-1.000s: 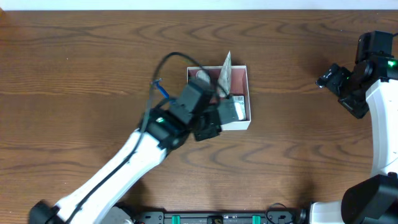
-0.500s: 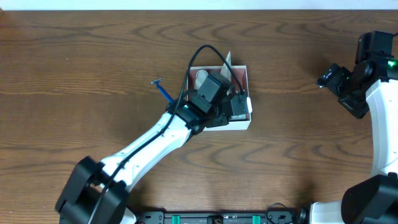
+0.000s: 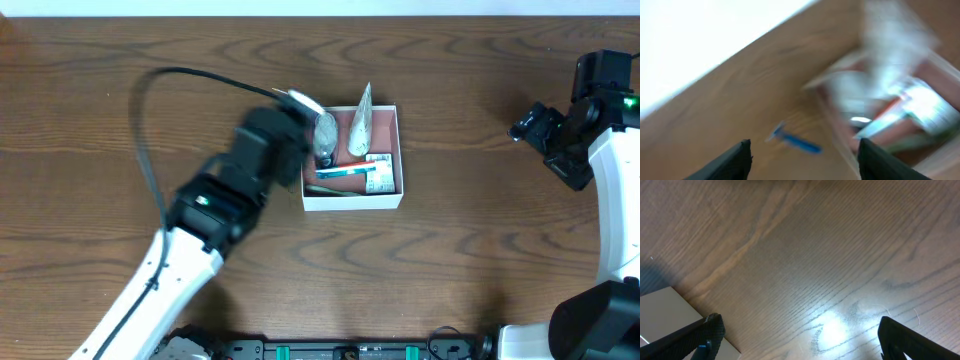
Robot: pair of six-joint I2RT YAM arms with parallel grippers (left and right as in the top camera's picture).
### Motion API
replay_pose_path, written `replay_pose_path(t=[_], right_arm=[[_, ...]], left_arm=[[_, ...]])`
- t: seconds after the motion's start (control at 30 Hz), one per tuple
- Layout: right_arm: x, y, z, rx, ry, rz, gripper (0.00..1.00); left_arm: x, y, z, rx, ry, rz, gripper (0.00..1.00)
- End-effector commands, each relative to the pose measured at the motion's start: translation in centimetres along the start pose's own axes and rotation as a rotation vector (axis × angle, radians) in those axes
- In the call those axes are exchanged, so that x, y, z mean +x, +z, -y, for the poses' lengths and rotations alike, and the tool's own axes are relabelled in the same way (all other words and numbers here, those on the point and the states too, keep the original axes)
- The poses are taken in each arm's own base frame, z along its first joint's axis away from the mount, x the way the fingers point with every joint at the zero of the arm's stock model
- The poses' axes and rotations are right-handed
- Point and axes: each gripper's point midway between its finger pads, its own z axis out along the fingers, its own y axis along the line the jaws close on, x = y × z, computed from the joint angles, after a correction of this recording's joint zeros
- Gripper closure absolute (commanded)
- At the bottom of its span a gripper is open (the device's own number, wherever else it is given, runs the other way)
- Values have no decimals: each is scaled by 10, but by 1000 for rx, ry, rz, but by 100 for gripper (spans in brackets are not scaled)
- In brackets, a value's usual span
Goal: Pack container
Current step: 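Move the left gripper out of the box to the blue razor, then close the left gripper on the blue razor handle and lift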
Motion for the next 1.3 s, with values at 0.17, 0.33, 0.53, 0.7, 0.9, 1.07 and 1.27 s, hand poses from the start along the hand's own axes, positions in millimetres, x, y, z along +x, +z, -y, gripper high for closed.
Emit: replay_pose_path(t=[0.17, 0.33, 0.53, 0.7, 0.9, 1.07, 1.27], right_arm=[[-5, -5, 2, -1, -6, 18, 1], [-5, -5, 2, -1, -6, 18, 1], [-5, -5, 2, -1, -6, 18, 1], [-5, -5, 2, -1, -6, 18, 1], [-5, -5, 2, -1, -6, 18, 0], [-5, -5, 2, -1, -6, 18, 1], [-5, -5, 2, -1, -6, 18, 1]], left_arm=[[69, 60, -98, -339, -907, -154, 32], [106, 111, -95, -391, -1013, -250, 31], [125, 165, -54, -219, -1076, -346, 32], [142, 180, -43, -226, -1151, -394, 32], [148, 191, -23, -132, -1148, -444, 32], [157, 192, -11, -127, -1117, -488, 36], [165, 195, 0, -124, -1098, -518, 40]])
